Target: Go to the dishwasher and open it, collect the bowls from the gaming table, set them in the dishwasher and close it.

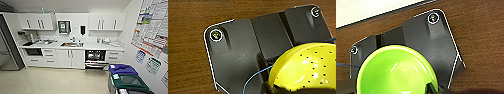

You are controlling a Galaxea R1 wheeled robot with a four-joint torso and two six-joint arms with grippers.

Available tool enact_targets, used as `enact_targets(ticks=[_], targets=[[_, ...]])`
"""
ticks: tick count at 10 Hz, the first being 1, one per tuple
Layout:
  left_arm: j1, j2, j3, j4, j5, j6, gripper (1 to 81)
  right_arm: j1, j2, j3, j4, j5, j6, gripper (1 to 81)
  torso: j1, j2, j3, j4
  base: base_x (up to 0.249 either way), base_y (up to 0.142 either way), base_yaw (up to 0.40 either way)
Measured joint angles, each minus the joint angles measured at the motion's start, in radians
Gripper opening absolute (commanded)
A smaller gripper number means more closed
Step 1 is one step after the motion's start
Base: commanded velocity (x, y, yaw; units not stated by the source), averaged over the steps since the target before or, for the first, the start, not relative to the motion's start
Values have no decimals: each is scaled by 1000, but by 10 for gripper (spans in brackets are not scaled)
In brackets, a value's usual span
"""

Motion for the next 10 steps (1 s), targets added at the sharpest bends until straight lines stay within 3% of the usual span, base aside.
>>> enact_targets(ticks=[10], targets=[[-1, 5, 0, 0, -3, 0, 10, 0, -1, 0, -1, 0, 0, 10, 0, 0, 0, 0, 144, 0, 0]])
